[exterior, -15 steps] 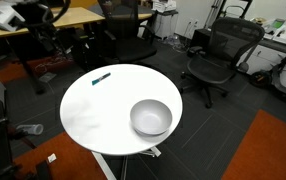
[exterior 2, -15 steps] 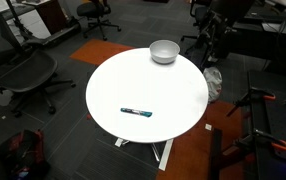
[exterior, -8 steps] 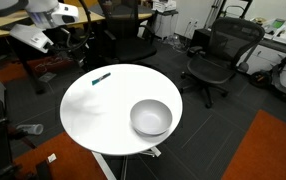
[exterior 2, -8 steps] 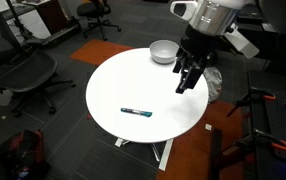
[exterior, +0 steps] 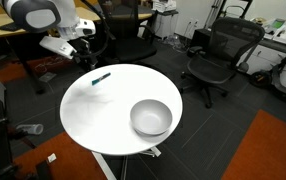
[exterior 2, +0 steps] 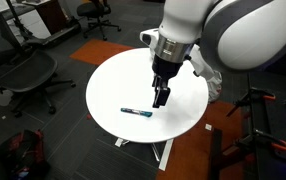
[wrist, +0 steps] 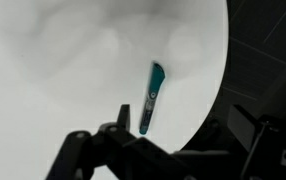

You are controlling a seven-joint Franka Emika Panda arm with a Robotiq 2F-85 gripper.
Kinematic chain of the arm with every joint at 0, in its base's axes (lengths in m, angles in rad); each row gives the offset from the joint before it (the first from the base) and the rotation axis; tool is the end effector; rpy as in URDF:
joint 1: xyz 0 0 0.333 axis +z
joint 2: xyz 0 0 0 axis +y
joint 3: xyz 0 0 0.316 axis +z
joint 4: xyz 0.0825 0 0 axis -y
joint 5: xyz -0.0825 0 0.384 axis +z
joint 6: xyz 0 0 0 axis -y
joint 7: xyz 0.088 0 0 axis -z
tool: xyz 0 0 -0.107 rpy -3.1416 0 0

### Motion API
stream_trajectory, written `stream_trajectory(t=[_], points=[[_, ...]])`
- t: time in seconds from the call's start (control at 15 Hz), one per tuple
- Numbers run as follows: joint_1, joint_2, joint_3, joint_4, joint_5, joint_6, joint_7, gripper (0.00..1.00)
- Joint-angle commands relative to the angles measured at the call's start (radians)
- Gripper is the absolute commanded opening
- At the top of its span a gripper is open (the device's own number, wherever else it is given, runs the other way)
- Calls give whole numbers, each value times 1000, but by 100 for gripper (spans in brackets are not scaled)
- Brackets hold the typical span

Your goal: Put the marker in the bowl

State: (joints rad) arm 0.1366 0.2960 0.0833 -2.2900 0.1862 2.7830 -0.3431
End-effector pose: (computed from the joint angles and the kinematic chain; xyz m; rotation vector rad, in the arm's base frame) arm 0.5389 0.1122 0.2407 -2.9753 -0.5860 -0.3068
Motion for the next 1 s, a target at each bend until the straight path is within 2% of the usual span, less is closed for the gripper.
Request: stream_trajectory(t=[0.0, 0.27, 0.93], points=[[-15, 113, 1, 105, -104, 23, 101, 100], [0, 207, -27, 191, -199, 27, 193, 100], [33, 362, -64, 326, -279, 9, 280, 100]])
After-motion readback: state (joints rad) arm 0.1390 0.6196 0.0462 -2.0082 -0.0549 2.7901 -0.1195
